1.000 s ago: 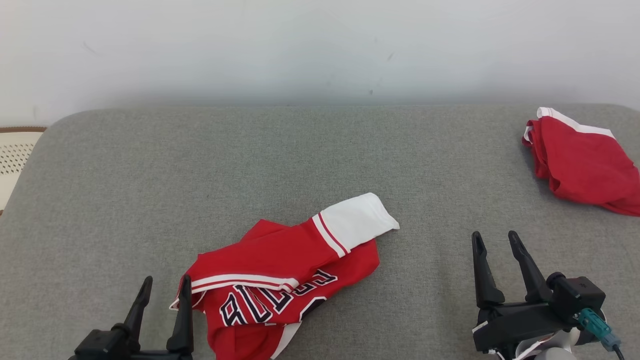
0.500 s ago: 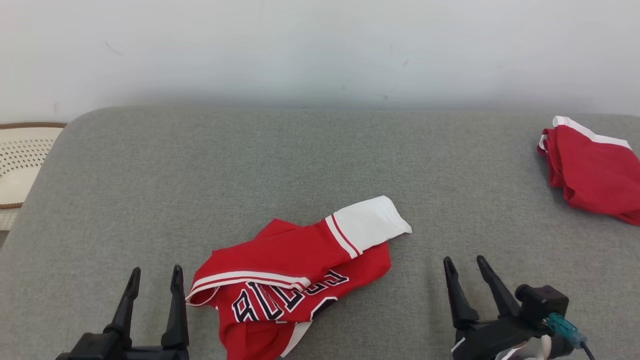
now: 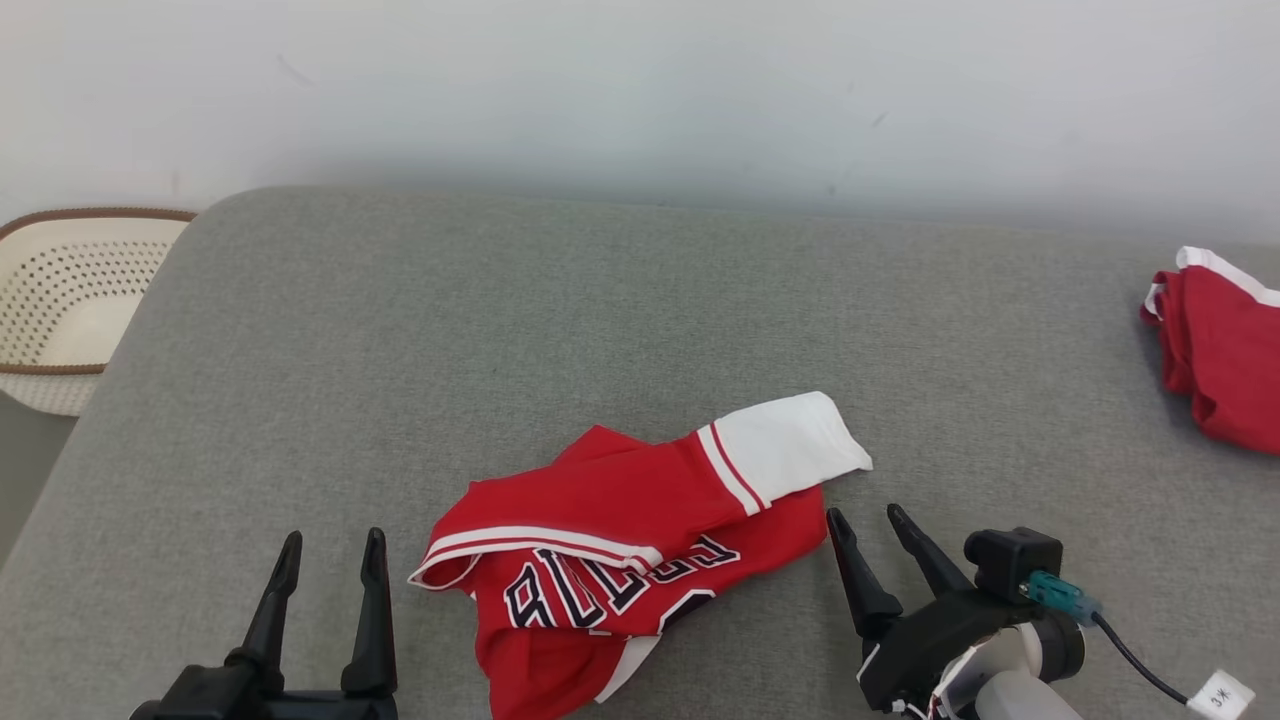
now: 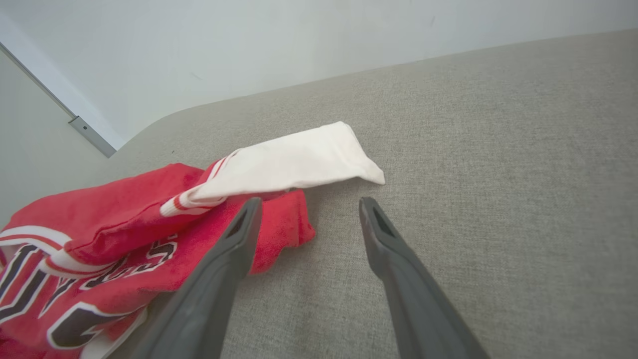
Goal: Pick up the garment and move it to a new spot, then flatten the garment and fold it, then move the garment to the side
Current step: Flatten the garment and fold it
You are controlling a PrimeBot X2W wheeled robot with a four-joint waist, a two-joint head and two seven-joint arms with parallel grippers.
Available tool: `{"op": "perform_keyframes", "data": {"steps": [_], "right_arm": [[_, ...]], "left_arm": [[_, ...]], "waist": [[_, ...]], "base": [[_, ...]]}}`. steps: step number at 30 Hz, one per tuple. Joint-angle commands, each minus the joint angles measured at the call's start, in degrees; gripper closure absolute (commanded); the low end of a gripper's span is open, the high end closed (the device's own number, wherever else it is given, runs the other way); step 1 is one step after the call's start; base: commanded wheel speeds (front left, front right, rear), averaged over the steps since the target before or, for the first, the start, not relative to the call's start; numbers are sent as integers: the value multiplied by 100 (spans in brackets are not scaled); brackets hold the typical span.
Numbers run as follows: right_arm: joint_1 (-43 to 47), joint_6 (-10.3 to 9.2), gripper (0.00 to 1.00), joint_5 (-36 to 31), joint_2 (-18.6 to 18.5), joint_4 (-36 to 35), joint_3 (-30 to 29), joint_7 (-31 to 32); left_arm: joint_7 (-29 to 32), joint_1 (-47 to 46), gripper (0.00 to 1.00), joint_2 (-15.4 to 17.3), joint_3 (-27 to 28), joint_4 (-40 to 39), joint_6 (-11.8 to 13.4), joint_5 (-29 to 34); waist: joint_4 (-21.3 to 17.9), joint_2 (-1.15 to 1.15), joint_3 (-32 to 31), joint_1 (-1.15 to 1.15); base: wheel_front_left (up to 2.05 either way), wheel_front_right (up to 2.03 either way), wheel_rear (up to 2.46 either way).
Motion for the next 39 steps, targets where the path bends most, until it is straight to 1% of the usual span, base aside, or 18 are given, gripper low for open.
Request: {"op": "perform_keyframes", "data": {"steps": [1,7,11,12,13,18,22,26,31,37,39], "right_arm": [[-100,-4,0,102,-30,96,76,9],[-402,-4,0,507,-39,576,506,35],[-551,-4,0,894,32,864,750,115],[-594,-4,70,953,33,901,854,131],[-642,-4,100,1041,29,936,926,118],[-790,-4,100,1278,-84,1044,1118,-66],[-769,-4,100,1352,-240,853,1139,-169],[-698,-4,100,1279,-475,406,1002,-210],[-540,-4,100,1073,-767,-316,719,-202],[-320,-4,100,749,-1051,-1166,265,249],[-283,-4,100,679,-1087,-1302,152,354]], "left_arm": [[-17,33,0,-16,21,0,-21,51],[-18,-21,0,-80,36,19,-76,87],[-18,-44,0,-105,50,25,-86,106],[-18,-41,0,-111,60,33,-90,111],[-18,-42,0,-118,67,35,-95,113],[-18,-19,0,-135,108,53,-75,123],[-18,26,0,-143,151,72,-84,104],[-18,54,0,-146,176,88,-99,95],[-18,118,0,-149,217,111,-105,79],[-18,158,0,-152,217,155,-109,55],[-18,154,0,-151,205,158,-109,44]], "waist": [[87,0,46,0],[264,0,125,0],[366,0,167,0],[379,0,174,0],[387,0,182,0],[349,0,187,0],[223,0,133,0],[52,0,83,0],[-142,0,24,0],[-274,0,-97,0],[-282,0,-113,0]], "base": [[0,0,0],[0,0,0],[0,0,0],[0,0,0],[0,0,0],[0,0,0],[0,0,0],[0,0,0],[0,0,0],[0,0,0],[0,0,0]]}}
